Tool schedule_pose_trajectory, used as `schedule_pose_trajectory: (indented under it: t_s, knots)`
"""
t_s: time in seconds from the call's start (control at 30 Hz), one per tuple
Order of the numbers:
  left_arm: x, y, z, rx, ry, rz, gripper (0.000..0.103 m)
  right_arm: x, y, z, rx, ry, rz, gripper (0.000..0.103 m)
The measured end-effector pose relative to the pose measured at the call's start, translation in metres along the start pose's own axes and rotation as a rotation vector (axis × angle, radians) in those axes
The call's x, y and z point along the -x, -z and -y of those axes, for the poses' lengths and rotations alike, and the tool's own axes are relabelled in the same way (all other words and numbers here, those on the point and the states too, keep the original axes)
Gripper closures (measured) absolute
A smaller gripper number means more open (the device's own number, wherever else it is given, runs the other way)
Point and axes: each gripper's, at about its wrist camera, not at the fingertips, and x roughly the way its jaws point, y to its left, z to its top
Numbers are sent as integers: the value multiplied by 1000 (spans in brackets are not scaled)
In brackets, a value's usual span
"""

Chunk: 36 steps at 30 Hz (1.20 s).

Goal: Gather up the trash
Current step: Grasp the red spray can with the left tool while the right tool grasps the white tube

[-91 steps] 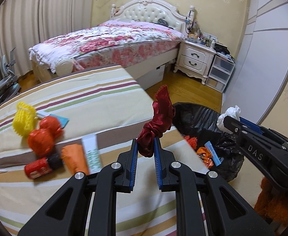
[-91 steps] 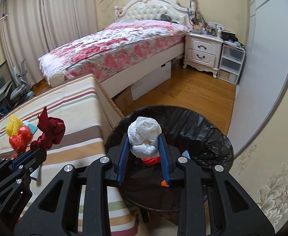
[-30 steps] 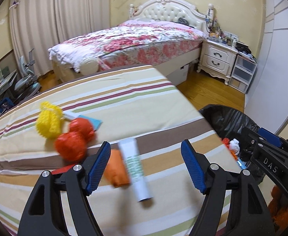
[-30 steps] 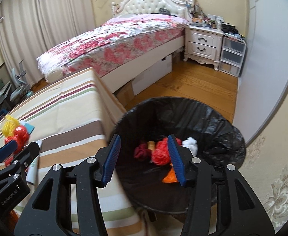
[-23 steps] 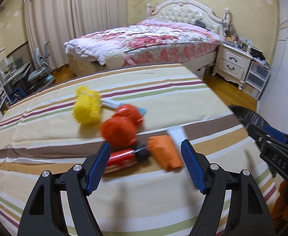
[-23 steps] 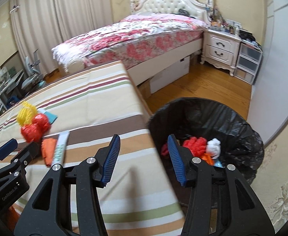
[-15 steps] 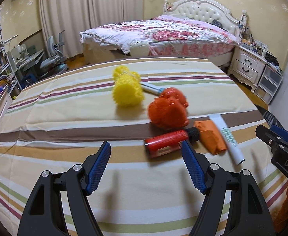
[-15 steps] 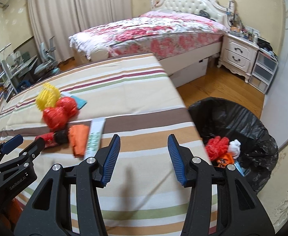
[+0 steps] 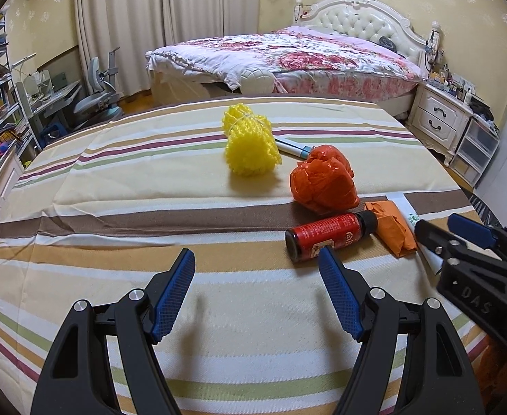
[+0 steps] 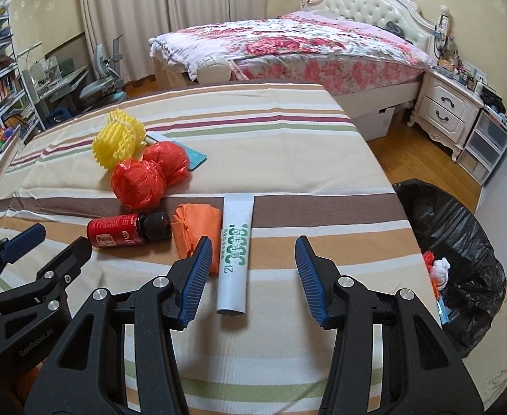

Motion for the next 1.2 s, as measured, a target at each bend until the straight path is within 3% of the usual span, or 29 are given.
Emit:
schedule_pose_trajectory:
  t_s: [0.07,0.13,0.33,0.6,0.7,1.2]
  knots:
    - [-1,-2,2,-9,4,4,31,-2,0,-1,4,1,-6,64]
    - [-3,-4,5,-19,8,7,31,-5,1,-1,5,-3,-19,77]
    - [-13,-11,19,-62,19,11,31,-5,6,7,-10,-2,-28,86]
    - [-22,-14,33,-136,69,-2,32,-5,7,13,-23,-7,-21,86]
    - [-23,-12,37,-165,88,-11,46,-5,7,14,-26,-11,-21,86]
    - [-7,5,27,-133,102,-21,46,-5,7,15,-26,-10,-20,86]
